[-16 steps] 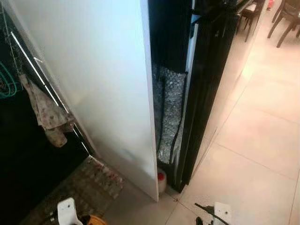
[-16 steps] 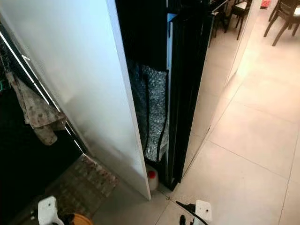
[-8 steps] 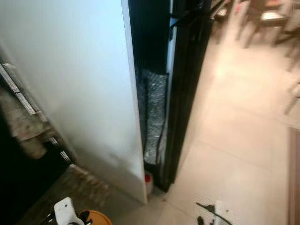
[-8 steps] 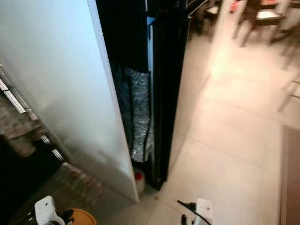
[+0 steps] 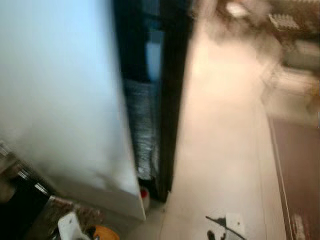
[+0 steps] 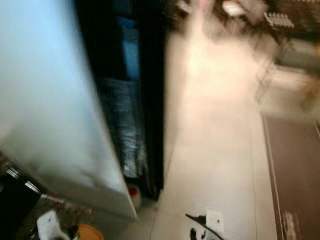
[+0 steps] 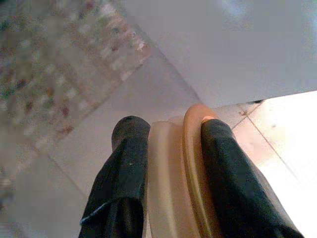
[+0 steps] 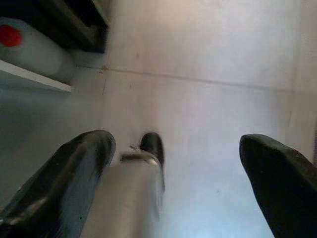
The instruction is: Restocking fridge
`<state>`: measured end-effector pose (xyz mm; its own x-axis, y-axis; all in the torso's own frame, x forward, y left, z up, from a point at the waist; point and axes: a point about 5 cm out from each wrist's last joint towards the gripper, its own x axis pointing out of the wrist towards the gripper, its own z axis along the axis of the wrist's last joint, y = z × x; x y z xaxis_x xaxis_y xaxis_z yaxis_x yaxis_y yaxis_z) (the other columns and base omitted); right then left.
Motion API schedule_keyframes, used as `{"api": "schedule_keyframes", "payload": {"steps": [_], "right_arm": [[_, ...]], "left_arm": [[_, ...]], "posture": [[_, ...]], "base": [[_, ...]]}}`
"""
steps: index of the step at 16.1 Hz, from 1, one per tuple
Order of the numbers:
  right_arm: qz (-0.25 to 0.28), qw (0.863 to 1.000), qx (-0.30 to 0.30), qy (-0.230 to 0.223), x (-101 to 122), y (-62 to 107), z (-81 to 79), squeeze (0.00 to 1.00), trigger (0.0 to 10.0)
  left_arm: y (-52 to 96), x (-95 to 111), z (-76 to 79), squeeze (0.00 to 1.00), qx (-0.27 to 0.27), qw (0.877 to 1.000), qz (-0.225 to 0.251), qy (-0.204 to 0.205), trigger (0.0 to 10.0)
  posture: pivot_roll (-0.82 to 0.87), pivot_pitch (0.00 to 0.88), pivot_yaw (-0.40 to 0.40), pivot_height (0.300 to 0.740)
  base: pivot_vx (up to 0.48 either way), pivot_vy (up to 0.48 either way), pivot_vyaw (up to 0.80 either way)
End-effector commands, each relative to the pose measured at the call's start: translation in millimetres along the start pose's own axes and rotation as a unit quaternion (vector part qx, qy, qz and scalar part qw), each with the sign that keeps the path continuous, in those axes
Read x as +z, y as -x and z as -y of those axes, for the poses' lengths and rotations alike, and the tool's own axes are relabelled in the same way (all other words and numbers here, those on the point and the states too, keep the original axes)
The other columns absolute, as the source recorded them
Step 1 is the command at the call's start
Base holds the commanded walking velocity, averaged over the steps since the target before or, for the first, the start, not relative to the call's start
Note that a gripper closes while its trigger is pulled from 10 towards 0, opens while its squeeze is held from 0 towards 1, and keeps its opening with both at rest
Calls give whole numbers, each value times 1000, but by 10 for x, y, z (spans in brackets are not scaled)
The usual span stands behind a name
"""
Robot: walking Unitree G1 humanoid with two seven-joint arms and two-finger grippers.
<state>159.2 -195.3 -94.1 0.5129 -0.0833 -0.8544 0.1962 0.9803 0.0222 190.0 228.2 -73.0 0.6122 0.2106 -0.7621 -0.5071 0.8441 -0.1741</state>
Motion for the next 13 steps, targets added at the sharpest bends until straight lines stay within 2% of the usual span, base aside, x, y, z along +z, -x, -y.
{"api": "schedule_keyframes", "payload": {"steps": [1, 6, 7, 11, 13], "right_arm": [[7, 1000, -3, -3, 22, -2, -6, 0, 10000], [9, 1000, -3, -6, 6, 1, -16, 0, 10000], [7, 1000, -3, 0, -1, 1, -18, 0, 10000], [5, 1000, -3, -7, -19, 3, -29, 0, 10000], [0, 1000, -3, -6, -34, 3, -29, 0, 10000]], "left_arm": [[11, -30, -50, 0, 7, 1000, -2, 0, 10000], [21, -83, -68, 0, -1, 1000, -18, -18, 10000], [21, -82, -69, 0, -7, 999, -22, -41, 10000], [26, -103, -78, 0, -10, 998, -27, -52, 10000], [29, -124, -73, 0, -13, 998, -32, -60, 10000]], "posture": [[-90, 0, 54, 740], [-90, 0, 68, 740], [-92, 0, 72, 740], [-104, 0, 78, 740], [-107, 0, 80, 740]], "base": [[0, 0, 0], [0, 0, 0], [0, 300, 0], [0, 342, 0], [0, 308, -622]]}}
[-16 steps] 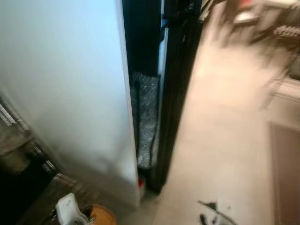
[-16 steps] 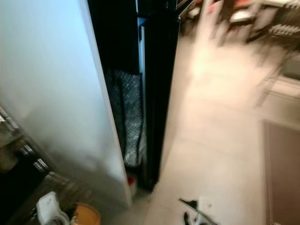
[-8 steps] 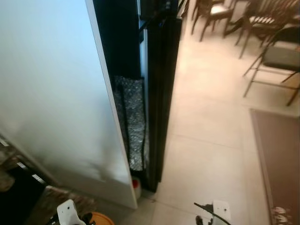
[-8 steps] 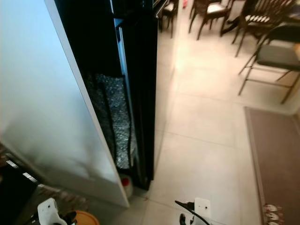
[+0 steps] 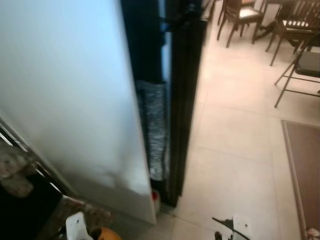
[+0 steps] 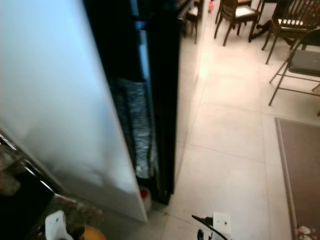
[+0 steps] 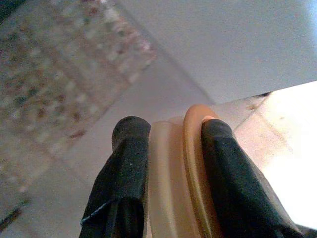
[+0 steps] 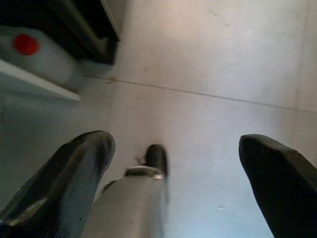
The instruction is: Restocking fridge
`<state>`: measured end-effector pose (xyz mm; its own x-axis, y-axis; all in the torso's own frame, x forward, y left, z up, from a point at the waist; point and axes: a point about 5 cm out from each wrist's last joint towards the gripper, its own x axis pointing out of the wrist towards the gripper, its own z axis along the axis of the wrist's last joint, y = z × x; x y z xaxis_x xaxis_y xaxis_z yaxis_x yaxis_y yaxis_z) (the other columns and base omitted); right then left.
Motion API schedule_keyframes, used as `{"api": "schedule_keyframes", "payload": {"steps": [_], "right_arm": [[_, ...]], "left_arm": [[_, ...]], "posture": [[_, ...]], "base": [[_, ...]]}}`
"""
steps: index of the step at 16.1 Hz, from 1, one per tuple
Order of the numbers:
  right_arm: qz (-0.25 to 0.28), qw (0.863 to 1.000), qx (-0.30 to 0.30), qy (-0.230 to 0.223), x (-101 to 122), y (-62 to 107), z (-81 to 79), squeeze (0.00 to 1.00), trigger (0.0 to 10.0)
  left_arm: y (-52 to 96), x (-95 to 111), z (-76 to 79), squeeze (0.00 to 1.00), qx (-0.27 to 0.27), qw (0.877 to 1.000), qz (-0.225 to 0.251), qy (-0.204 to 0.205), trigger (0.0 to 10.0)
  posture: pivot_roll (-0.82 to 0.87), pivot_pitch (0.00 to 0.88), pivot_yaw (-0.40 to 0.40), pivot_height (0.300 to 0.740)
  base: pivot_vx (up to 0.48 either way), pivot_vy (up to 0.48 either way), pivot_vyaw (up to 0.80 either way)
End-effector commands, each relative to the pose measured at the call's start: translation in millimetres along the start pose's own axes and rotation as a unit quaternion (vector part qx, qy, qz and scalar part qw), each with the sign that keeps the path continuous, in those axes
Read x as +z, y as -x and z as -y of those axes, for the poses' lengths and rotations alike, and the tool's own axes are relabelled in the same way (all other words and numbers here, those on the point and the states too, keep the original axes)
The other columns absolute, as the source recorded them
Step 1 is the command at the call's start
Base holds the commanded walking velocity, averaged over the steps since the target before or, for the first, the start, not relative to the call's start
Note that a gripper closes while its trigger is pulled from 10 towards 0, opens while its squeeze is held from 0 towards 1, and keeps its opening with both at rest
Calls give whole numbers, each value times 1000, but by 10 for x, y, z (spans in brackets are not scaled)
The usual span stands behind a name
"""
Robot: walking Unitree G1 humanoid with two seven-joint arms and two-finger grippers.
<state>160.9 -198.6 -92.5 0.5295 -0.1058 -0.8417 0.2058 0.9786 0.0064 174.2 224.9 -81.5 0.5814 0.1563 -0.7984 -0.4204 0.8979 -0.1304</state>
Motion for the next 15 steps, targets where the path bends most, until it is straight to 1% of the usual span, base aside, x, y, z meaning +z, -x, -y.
{"api": "schedule_keyframes", "payload": {"steps": [1, 2, 3, 9, 12, 14, 15], "right_arm": [[-12, 1000, 8, 0, -60, 5, -58, 0, 10000], [-12, 1000, 7, -1, -60, 5, -54, 0, 10000], [-4, 1000, 7, -5, -49, 6, -55, 0, 10000], [-4, 1000, 6, -2, -41, 4, -53, 0, 10000], [-3, 1000, 5, -2, -33, 2, -57, 0, 10000], [2, 1000, 2, -7, -25, 2, -57, 0, 10000], [10, 1000, -3, -18, -18, 4, -57, 0, 10000]], "left_arm": [[-5, 27, -11, 0, 2, 1000, -1, -12, 10000], [-3, 16, -11, 0, 2, 1000, -4, -14, 10000], [-1, 10, -24, 0, 2, 1000, -5, -13, 10000], [23, -4, -171, 0, 14, 1000, -12, -7, 10000], [25, -9, -185, 0, 17, 1000, -14, -8, 10000], [25, -11, -184, 0, 19, 1000, -14, -9, 10000], [26, -19, -188, 0, 20, 1000, -16, -11, 10000]], "posture": [[-107, 0, 80, 740], [-105, 0, 78, 740], [-105, 0, 78, 740], [-97, 0, 70, 740], [-95, 0, 68, 740], [-97, 0, 68, 740], [-101, 0, 68, 740]], "base": [[0, 304, -681], [0, 300, -556], [0, 300, 0], [0, 295, 0], [0, 269, 0], [0, 0, 0], [0, 0, 0]]}}
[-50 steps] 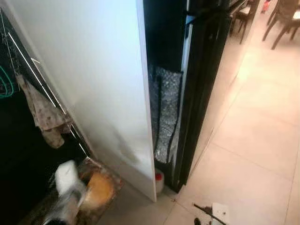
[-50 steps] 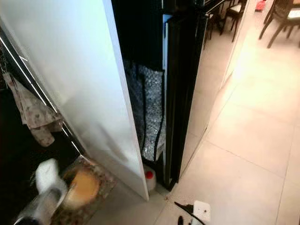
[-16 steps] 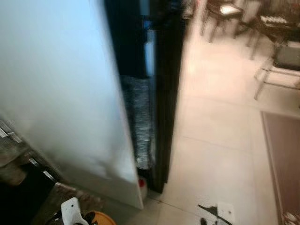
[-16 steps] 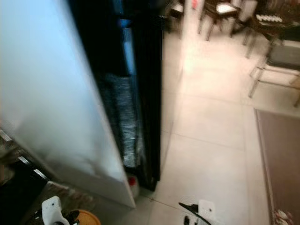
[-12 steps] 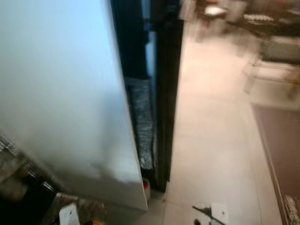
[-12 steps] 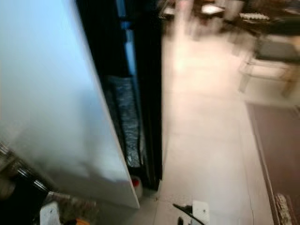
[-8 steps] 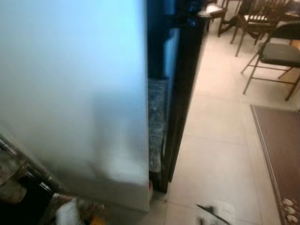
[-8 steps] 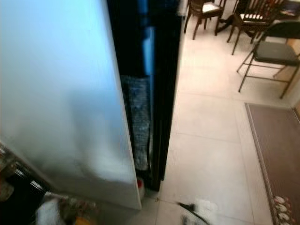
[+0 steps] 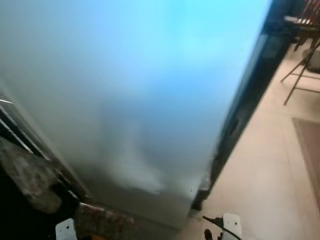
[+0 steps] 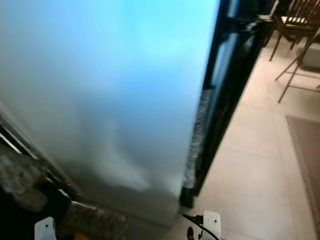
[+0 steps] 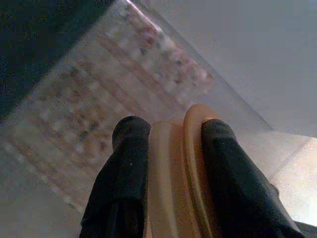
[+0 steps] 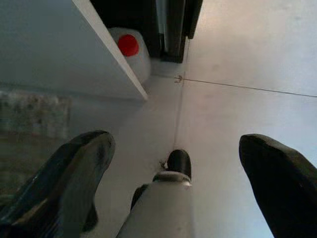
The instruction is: Restocking fridge
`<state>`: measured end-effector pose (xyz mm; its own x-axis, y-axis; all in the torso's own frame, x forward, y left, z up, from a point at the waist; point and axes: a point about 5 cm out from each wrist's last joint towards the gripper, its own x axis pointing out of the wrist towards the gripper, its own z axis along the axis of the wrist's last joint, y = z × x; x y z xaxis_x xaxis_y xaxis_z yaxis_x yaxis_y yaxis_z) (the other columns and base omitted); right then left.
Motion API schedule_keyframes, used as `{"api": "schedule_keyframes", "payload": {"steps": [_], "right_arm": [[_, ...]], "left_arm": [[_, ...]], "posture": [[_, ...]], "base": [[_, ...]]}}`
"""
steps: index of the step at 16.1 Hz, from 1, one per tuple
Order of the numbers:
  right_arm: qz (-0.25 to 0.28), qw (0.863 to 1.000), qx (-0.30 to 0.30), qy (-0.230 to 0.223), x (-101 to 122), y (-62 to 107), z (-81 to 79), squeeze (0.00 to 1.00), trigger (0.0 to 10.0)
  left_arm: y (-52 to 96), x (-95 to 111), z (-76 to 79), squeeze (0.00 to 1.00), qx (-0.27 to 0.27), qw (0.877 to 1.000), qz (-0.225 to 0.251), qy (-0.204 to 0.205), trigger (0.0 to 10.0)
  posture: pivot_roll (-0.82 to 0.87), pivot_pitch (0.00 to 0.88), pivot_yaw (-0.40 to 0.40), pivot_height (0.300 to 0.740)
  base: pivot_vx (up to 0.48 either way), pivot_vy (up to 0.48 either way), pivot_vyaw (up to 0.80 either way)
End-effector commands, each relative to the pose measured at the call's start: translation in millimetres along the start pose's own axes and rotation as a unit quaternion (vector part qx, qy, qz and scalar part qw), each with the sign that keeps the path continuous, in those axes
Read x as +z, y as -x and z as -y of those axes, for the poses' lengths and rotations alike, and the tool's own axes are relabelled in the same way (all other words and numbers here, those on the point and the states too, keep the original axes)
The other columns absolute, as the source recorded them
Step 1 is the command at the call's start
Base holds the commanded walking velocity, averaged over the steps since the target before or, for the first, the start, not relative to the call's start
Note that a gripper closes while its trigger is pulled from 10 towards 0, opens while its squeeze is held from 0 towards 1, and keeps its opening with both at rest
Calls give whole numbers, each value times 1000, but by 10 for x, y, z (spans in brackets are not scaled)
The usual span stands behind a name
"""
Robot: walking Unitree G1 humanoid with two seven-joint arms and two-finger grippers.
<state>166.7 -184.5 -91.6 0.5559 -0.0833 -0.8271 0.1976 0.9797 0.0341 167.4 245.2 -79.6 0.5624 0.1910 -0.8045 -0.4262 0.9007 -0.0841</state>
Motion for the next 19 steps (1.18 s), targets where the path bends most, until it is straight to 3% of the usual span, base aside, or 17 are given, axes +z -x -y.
{"api": "schedule_keyframes", "payload": {"steps": [1, 4, 8, 9, 10, 11, 14, 17, 18, 19], "right_arm": [[5, 1000, -17, -23, -37, 17, 91, 0, 10000], [28, 998, -36, -35, -10, 24, 117, 0, 10000], [97, 992, -73, -27, 90, 55, 160, 0, 10000], [172, 980, -100, -28, 402, 76, 347, 0, 10000], [269, 957, -103, -41, 878, 151, 527, 0, 10000], [336, 938, -80, -31, 1188, 233, 514, 0, 10000], [406, 912, -44, -41, 1371, 347, 354, 0, 10000], [432, 902, -6, -8, 1397, 431, 152, 0, 10000], [439, 897, 45, 11, 1419, 455, 32, 0, 10000], [441, 895, 59, 24, 1454, 472, -10, 0, 10000]], "left_arm": [[5, -71, 19, 0, 0, 1000, -16, 0, 10000], [13, -103, -2, 0, 4, 1000, -21, 0, 10000], [31, -156, -61, 0, 12, 1000, -26, 10, 10000], [39, -169, -92, 0, 19, 999, -24, 20, 10000], [41, -170, -107, 0, 22, 999, -22, 32, 10000], [41, -170, -102, 0, 23, 999, -20, 33, 10000], [37, -158, -84, 0, 22, 999, -16, 35, 10000], [27, -131, -52, 0, 19, 999, -13, 32, 10000], [25, -126, -48, 0, 20, 999, -12, 31, 10000], [23, -122, -44, 0, 20, 999, -12, 32, 10000]], "posture": [[-103, 0, 68, 740], [-100, 0, 61, 740], [-125, 0, 71, 740], [-138, 0, 79, 740], [-153, 0, 84, 740], [-157, 0, 82, 740], [-150, 0, 81, 740], [-151, 0, 82, 740], [-159, 0, 85, 740], [-162, 0, 87, 740]], "base": [[0, 0, 0], [0, 0, 0], [0, 0, 0], [0, 0, 0], [0, 0, 0], [0, 0, 0], [0, 0, 0], [0, 0, 0], [0, 0, 0], [0, 0, 0]]}}
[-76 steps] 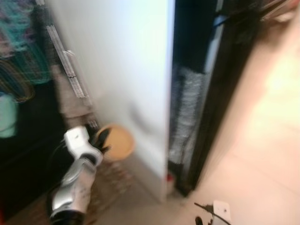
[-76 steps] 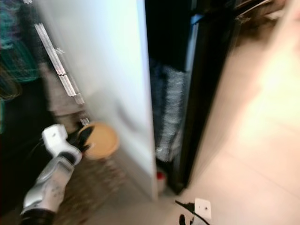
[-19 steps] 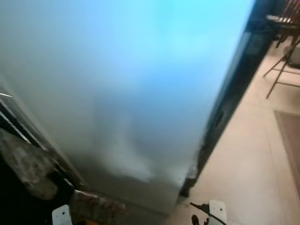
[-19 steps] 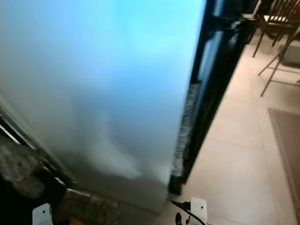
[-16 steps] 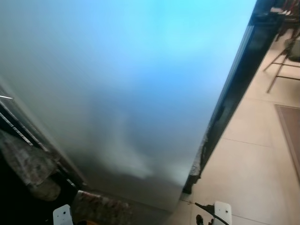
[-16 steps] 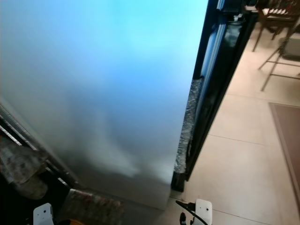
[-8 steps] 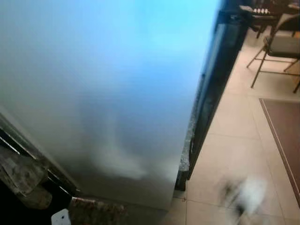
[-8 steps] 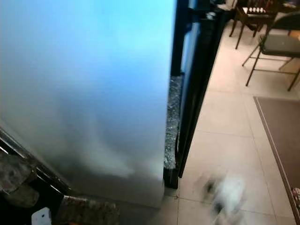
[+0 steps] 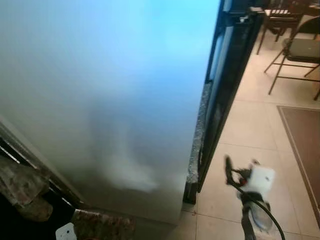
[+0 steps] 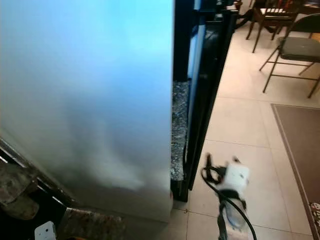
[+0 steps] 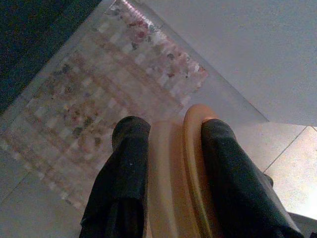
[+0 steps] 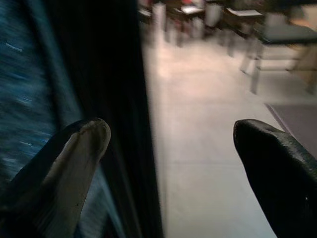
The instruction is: Restocking fridge
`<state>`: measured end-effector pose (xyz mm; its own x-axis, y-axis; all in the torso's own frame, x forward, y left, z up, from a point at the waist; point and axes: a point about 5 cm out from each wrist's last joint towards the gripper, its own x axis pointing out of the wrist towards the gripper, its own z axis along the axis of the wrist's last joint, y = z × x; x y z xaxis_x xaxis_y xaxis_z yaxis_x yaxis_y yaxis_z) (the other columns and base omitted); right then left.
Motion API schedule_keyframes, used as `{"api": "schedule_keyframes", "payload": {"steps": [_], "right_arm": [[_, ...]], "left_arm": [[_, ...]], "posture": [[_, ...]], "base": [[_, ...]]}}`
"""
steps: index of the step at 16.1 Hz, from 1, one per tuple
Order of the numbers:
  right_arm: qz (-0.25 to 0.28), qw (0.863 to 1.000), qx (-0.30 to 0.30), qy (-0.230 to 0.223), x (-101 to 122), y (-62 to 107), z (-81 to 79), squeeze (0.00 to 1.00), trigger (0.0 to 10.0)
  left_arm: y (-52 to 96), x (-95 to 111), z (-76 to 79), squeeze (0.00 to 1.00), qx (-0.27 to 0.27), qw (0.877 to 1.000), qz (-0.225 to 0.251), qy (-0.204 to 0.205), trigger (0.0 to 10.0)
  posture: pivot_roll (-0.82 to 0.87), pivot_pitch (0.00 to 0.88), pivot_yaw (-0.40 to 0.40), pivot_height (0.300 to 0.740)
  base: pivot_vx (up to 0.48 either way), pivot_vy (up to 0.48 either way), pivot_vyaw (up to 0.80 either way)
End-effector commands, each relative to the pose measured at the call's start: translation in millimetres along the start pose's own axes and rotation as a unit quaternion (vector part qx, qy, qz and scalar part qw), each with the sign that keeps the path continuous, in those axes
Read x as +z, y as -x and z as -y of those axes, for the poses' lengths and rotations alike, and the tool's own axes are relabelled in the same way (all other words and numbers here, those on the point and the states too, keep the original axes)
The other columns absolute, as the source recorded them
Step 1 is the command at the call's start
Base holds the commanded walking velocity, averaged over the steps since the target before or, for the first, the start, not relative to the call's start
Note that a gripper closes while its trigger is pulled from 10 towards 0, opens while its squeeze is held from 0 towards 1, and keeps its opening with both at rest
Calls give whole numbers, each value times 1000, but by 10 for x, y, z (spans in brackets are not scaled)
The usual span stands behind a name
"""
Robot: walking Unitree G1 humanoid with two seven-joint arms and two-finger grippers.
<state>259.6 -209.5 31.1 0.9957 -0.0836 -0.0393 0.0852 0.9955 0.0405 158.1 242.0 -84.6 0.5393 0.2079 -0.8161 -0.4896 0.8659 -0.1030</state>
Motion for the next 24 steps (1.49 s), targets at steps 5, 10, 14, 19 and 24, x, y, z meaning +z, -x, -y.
{"api": "schedule_keyframes", "payload": {"steps": [5, 10, 14, 19, 24], "right_arm": [[24, 998, 37, -33, 238, -205, -83, 0, 10000], [34, 997, 57, -30, 379, -356, -256, 1000, 10000], [20, 998, 50, -23, 457, -527, -323, 149, 10000], [18, 998, 43, -40, 576, -695, -401, 0, 10000], [12, 996, 79, -31, 613, -776, -570, 0, 10000]], "left_arm": [[-4, 16, -1, 0, 1, 1000, -1, -8, 10000], [-5, 4, 24, 0, -3, 1000, -3, -15, 10000], [-6, 17, 16, 0, -1, 1000, -3, -15, 10000], [-7, 9, 28, 0, -4, 1000, -4, -15, 10000], [9, -44, -29, 0, 4, 1000, -9, -11, 10000]], "posture": [[-184, 0, 94, 740], [-194, 0, 100, 740], [-186, 0, 95, 740], [-171, 0, 89, 740], [-162, 0, 86, 740]], "base": [[0, 0, 0], [0, 0, 0], [0, 0, 0], [0, 0, 0], [0, 0, 0]]}}
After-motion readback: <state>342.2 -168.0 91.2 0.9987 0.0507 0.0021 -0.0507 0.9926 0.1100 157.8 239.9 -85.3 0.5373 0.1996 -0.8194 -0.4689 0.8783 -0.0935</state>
